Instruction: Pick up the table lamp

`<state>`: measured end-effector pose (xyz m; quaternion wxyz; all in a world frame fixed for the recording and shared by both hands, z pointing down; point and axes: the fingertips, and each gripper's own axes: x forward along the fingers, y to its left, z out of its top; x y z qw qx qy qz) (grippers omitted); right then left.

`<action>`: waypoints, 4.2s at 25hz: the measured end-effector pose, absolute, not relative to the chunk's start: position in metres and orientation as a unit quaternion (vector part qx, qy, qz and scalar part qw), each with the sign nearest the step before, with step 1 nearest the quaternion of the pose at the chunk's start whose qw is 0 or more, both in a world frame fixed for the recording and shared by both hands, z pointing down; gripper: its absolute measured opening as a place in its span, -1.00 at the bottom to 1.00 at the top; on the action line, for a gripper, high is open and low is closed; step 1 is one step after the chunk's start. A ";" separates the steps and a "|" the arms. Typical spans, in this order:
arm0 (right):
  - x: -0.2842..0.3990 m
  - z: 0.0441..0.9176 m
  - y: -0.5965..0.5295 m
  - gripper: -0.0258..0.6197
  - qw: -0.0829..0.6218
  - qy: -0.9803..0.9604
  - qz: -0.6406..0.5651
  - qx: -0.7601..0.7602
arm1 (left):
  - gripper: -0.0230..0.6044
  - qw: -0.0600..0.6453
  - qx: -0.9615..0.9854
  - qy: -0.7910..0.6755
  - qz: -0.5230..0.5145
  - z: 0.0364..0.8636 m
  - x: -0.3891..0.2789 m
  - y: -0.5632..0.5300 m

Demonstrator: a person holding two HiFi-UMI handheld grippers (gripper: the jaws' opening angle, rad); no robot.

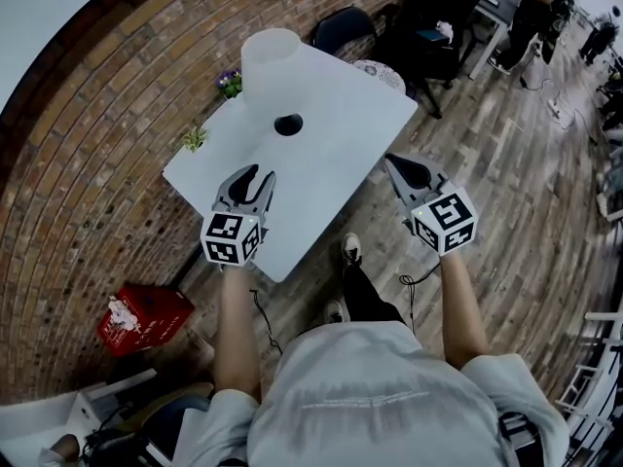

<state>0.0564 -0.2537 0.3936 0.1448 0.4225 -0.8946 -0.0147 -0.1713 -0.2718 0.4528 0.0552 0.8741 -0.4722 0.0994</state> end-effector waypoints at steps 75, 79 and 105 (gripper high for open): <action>0.094 0.532 -0.476 -0.92 0.256 -0.863 0.083 0.427 | -0.42 0.102 0.831 -0.528 0.144 0.638 -0.145 -0.573; 0.092 0.533 -0.474 -0.92 0.255 -0.864 0.083 0.426 | -0.44 0.105 0.832 -0.526 0.144 0.640 -0.145 -0.573; 0.097 0.495 -0.445 -0.92 0.223 -0.870 0.050 0.437 | -0.45 0.088 0.829 -0.534 0.137 0.582 -0.163 -0.507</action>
